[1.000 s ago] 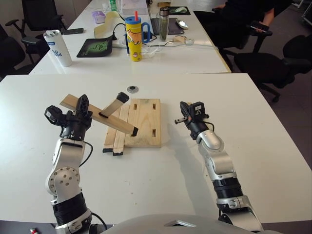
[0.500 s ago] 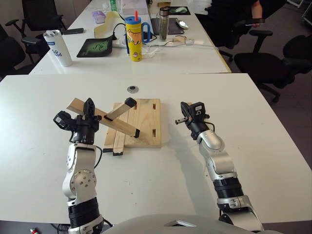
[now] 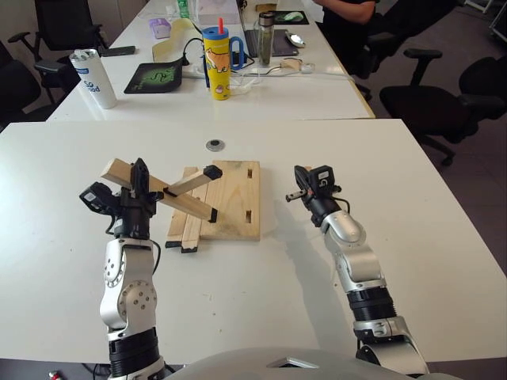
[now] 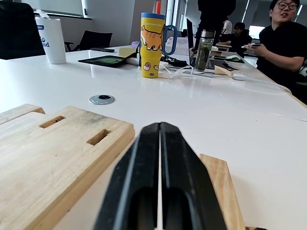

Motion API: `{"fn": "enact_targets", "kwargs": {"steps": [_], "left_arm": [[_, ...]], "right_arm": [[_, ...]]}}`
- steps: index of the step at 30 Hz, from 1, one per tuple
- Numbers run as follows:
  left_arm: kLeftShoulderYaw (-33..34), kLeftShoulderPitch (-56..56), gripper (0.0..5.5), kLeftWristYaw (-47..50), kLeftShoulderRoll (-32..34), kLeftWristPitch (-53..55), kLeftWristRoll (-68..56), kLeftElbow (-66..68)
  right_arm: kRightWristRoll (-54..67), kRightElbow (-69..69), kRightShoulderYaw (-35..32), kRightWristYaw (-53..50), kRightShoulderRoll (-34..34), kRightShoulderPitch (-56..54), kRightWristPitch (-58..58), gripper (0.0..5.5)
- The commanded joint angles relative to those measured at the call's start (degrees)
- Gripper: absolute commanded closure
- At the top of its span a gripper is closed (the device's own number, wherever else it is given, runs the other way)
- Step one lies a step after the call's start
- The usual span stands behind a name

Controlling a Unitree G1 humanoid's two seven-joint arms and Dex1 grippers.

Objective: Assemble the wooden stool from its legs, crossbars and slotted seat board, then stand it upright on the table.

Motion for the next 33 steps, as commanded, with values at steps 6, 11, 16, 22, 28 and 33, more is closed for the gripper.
{"fn": "enact_targets", "kwargs": {"steps": [6,11,16,22,28,33], "left_arm": [[-12.19,2.08,4.48,0.22,2.84,2.18,15.94,0.69],[-14.20,1.42,4.48,-1.20,4.12,3.28,17.85,0.24],[-17.47,0.85,4.48,-3.37,6.33,3.02,21.73,0.88],[-15.48,-0.51,4.48,-3.70,6.02,4.94,19.36,1.06],[-9.67,-4.35,3.85,-2.23,6.13,3.57,17.80,0.96],[-8.02,-7.43,3.35,-2.34,6.42,4.16,17.35,0.00]], "right_arm": [[-0.27,0.36,-0.25,0.50,-0.36,-1.19,-0.31,5.50],[-0.34,1.12,-0.42,0.29,-0.19,-1.73,-0.73,5.50],[-0.47,1.41,-0.35,-0.03,0.09,-1.71,-1.27,5.50],[-0.53,1.71,-0.52,-0.13,0.15,-1.45,-1.85,5.50],[-0.57,1.53,-0.33,-0.14,0.24,-1.08,-1.86,5.50],[-0.64,2.24,-0.30,-0.18,0.33,-1.33,-2.05,5.50]]}}
